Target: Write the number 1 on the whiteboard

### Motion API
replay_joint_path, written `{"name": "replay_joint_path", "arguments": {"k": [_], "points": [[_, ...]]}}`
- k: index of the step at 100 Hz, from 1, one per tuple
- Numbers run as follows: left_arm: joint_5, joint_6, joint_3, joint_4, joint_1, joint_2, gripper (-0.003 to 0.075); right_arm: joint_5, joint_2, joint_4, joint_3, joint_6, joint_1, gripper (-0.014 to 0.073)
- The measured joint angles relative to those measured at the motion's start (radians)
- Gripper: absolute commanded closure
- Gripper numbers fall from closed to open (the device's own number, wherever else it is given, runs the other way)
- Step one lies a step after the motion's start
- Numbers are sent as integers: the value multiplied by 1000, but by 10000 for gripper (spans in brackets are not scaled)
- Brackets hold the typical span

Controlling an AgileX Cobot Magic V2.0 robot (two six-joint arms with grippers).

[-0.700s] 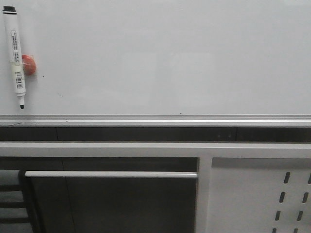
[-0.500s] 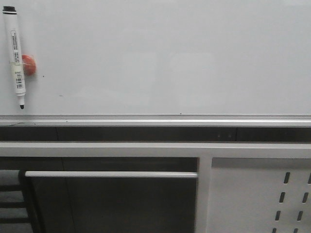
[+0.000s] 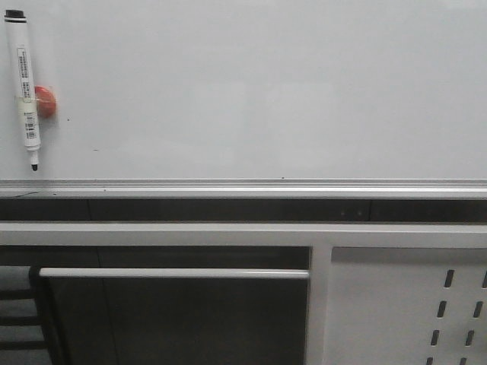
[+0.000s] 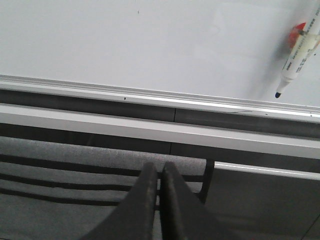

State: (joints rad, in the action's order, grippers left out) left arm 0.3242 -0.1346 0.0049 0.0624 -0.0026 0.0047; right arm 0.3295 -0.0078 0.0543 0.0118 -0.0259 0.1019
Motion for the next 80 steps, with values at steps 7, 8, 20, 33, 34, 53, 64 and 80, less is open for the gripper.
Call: {"name": "replay_joint_path", "arguments": {"k": [7,8,20,33,34,53,64,80], "points": [[0,0,0,0,0,0,738,0,0,0,0,0,0,665],[0,0,0,0,0,0,738,0,0,0,0,0,0,665],[-7,0,0,12,0,0,738,-11,0,-3,0,0,0,665],[-77,0,0,18,0,0,738,-80,0,-29,0,0,0,665],[-92,0,0,18,0,0,738,-94,0,-32,0,0,0,665],[-370,0,0,18,0,0,738,-304,0,-64,0,0,0,665],[-509,0,0,18,0,0,738,-396,0,-67,0,0,0,665],[-639,0,0,18,0,0,738,-508,0,-67,0,0,0,665]]}}
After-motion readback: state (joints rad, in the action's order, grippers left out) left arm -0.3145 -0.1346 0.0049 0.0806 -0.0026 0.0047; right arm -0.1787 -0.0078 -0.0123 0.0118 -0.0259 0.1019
